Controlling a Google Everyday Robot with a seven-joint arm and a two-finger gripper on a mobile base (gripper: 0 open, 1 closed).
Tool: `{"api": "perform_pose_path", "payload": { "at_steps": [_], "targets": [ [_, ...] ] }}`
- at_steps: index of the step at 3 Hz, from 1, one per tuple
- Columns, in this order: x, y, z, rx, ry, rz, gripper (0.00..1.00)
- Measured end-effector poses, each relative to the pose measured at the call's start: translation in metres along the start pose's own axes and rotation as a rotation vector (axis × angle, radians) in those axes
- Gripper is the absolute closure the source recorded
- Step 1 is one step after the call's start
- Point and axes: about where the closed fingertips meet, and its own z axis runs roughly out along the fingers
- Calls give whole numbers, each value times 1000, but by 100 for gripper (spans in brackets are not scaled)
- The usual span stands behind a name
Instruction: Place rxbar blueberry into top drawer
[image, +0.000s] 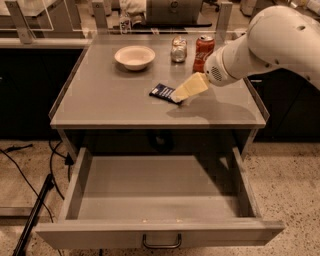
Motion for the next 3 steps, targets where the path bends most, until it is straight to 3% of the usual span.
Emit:
{"api": "perform_pose_path", "payload": {
  "at_steps": [1,2,3],
  "targets": [
    [0,0,11,-55,-22,-10,0],
    [-7,1,20,-103,-59,-64,0],
    [-11,3,27,-121,-72,-105,0]
  ]
}}
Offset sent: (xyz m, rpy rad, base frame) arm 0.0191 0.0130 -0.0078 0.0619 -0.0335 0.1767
